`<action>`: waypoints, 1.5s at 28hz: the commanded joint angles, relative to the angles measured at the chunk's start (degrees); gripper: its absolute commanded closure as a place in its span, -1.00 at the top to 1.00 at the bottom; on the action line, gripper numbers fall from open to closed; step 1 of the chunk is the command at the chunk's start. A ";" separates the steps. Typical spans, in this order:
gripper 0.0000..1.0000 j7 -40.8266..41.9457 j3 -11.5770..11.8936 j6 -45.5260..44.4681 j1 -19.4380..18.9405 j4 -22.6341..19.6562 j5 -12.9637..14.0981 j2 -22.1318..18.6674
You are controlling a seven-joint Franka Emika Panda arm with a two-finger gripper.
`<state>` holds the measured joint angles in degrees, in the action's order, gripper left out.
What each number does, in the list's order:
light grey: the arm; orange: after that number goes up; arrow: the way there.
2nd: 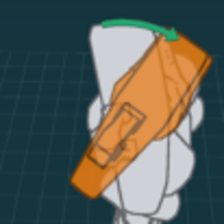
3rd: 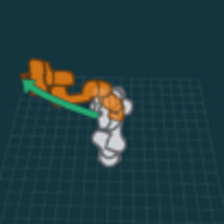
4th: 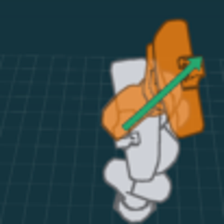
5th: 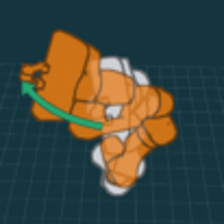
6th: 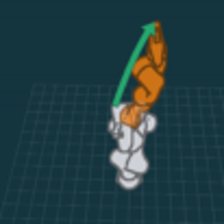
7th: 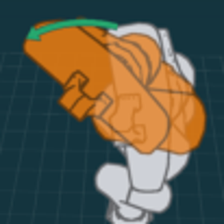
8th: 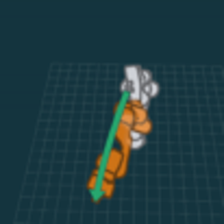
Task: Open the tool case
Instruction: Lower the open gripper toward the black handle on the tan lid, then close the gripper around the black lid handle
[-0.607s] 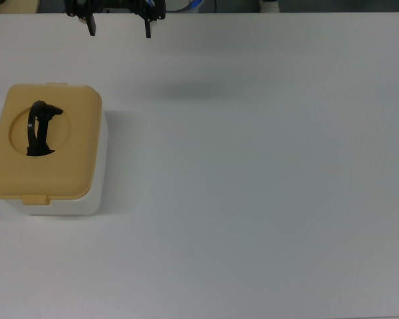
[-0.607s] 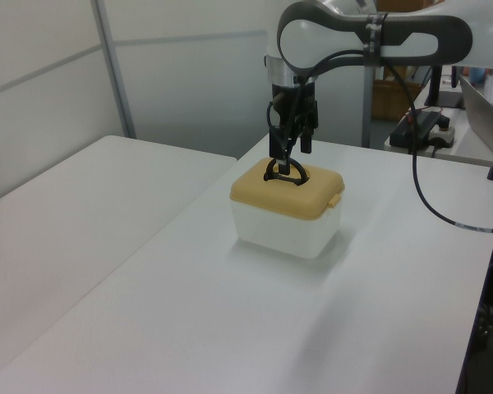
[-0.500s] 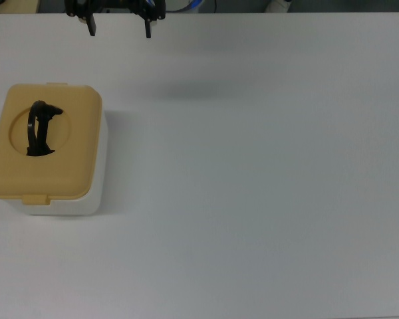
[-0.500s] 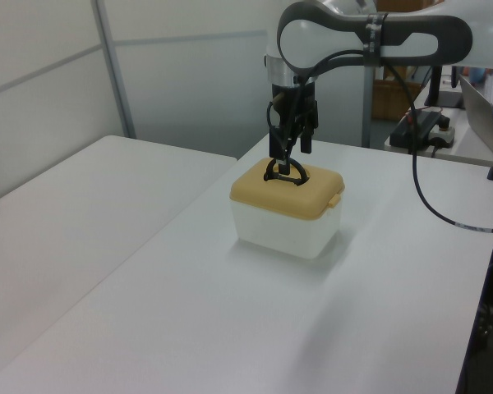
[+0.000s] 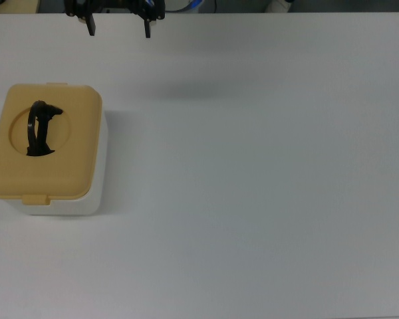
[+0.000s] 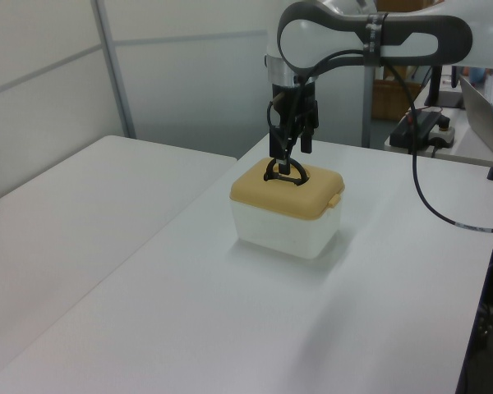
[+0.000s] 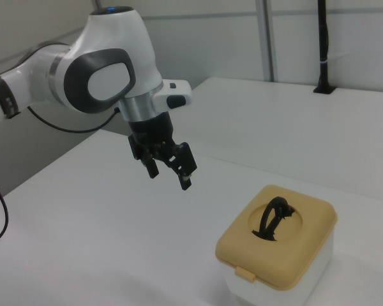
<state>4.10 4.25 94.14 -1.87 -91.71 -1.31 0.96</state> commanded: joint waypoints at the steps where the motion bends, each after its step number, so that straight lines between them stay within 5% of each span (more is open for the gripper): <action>1: 1.00 0.47 0.58 0.43 0.89 1.27 -0.88 0.97; 10: 1.00 1.88 0.58 4.99 4.67 1.62 -0.88 3.69; 21: 1.00 10.40 0.58 7.64 9.33 9.17 -0.88 12.65; 31: 1.00 13.75 0.50 13.43 13.03 9.44 -0.71 14.15; 42: 1.00 13.83 0.14 15.11 12.94 9.35 -0.88 17.14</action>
<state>16.79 4.65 108.27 11.31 -83.40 -1.45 16.02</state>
